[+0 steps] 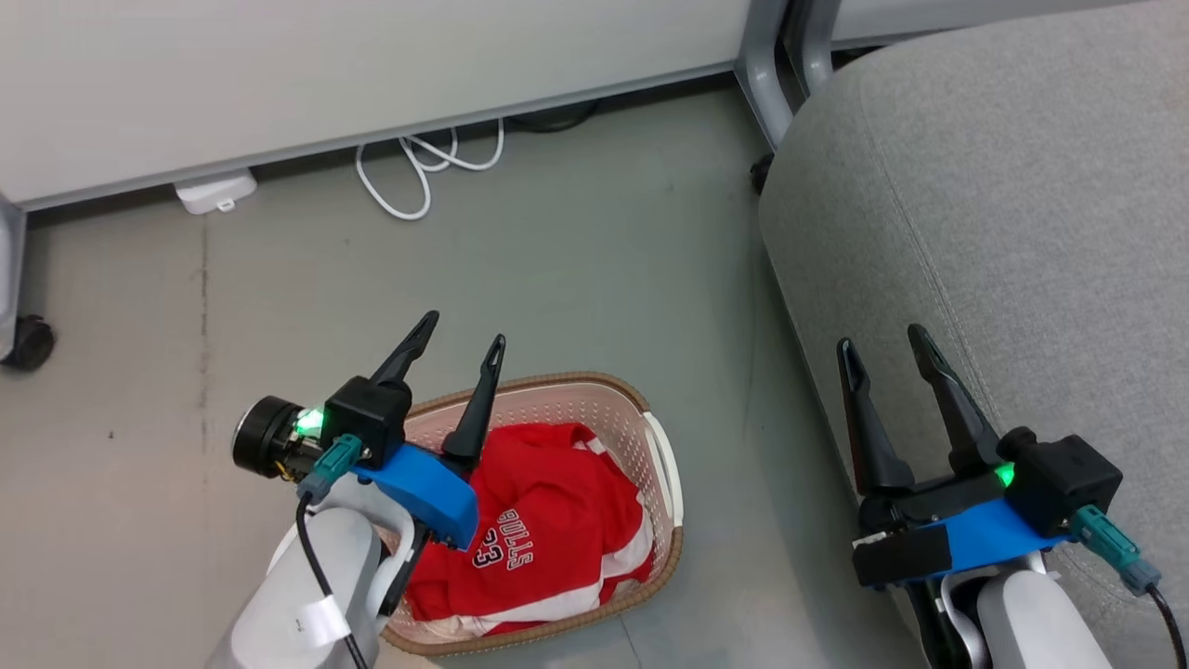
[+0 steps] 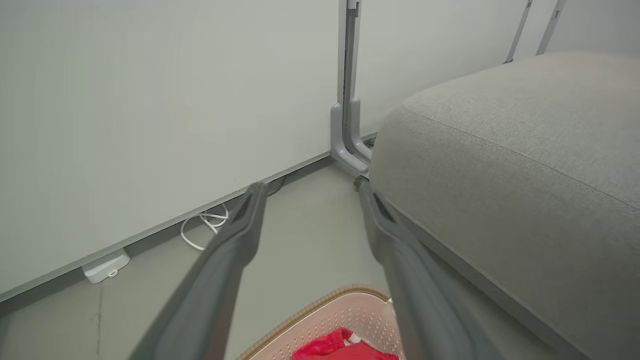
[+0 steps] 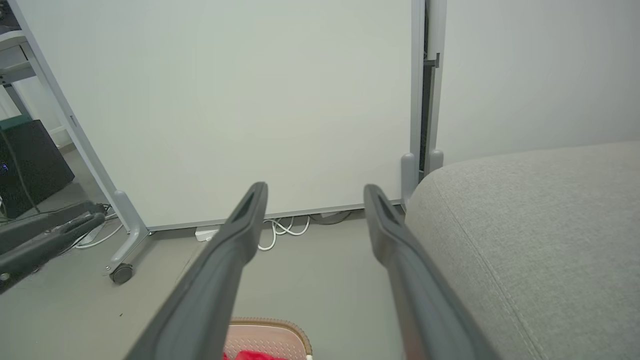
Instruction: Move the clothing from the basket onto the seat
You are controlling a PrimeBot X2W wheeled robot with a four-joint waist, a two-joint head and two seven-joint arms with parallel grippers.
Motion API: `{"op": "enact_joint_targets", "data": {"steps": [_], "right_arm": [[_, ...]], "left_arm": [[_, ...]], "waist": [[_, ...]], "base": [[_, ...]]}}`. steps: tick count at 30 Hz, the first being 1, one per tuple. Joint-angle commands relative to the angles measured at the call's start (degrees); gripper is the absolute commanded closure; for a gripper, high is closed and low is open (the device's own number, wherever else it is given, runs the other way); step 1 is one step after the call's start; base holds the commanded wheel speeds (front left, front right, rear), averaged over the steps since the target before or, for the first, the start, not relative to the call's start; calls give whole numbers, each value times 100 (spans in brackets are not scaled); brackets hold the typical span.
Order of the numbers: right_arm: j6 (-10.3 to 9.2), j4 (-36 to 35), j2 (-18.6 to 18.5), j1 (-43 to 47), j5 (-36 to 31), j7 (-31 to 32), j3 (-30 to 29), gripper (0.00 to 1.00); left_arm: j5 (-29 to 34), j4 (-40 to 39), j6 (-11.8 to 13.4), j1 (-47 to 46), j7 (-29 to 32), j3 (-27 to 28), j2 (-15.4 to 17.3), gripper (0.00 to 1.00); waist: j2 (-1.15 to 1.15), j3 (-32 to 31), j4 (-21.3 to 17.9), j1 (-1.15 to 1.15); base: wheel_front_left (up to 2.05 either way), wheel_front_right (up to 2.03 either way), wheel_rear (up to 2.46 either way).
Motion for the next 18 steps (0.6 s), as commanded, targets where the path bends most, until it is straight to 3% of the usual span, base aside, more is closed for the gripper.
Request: {"op": "enact_joint_targets", "data": {"steps": [1, 18], "right_arm": [[0, -56, -15, -134, 9, -32, 14, 0], [0, -564, -12, -965, 95, -32, 111, 0]], "left_arm": [[-85, 152, -10, -213, -16, -155, 79, 0], [-1103, 2159, -11, -1898, -15, -2395, 520, 0]], "waist": [[0, 291, -207, 0], [0, 1919, -713, 0]], "base": [[0, 0, 0], [0, 0, 0]]}}
